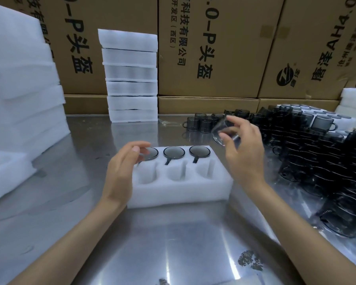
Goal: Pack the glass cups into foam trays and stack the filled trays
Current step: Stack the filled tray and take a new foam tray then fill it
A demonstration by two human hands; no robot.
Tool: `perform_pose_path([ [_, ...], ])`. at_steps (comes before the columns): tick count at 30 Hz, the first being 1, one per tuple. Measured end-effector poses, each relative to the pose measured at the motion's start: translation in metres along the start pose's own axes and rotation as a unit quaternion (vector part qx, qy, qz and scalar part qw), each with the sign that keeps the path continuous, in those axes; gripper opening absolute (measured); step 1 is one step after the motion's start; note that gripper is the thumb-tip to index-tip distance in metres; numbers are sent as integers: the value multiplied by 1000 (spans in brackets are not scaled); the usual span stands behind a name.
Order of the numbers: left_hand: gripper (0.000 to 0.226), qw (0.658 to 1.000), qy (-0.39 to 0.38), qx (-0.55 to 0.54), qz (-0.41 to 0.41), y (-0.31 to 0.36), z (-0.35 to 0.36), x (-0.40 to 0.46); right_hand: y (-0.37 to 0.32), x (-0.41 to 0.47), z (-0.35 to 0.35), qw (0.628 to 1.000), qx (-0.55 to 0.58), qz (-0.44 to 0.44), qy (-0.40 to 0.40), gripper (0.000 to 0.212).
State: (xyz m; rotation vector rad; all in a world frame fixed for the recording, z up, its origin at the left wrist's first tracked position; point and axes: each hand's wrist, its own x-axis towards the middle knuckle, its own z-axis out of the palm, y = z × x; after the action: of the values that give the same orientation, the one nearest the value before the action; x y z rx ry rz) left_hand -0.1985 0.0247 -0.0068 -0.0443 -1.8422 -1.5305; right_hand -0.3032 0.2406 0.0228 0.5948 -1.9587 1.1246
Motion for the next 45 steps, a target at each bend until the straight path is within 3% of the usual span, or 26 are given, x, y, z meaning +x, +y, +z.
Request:
perform_pose_path([
  [4, 31, 997, 46, -49, -22, 0, -2, 2, -54, -16, 9, 992, 80, -66, -69, 18],
  [7, 30, 997, 50, -53, -21, -1, -6, 0, -85, -37, 28, 985, 74, -97, -120, 17],
  [15, 45, 999, -1, -36, 25, -5, -14, -7, -118, -57, 57, 964, -103, -195, -147, 19],
  [21, 39, 998, -40, -39, 37, -3, -13, -10, -133, -58, 61, 951, -220, -166, -140, 37],
  [25, 39, 998, -33, -47, 27, -6, -16, -9, -138, -62, 62, 937, -260, -145, -183, 34],
  [29, 39, 998, -40, 39, 42, -6, -23, -10, -120, -60, 48, 964, -90, -130, -214, 18],
  [32, 43, 970, -70, 178, 148, -1, -36, -14, -106, -55, 35, 956, -56, -113, -264, 43],
  [35, 44, 933, -108, 267, 215, 1, -44, -19, -93, -58, 31, 924, -83, -119, -355, 51],
  [45, 49, 929, -124, 316, 150, -4, -38, -26, -85, -66, 39, 906, -136, -107, -386, 49],
])
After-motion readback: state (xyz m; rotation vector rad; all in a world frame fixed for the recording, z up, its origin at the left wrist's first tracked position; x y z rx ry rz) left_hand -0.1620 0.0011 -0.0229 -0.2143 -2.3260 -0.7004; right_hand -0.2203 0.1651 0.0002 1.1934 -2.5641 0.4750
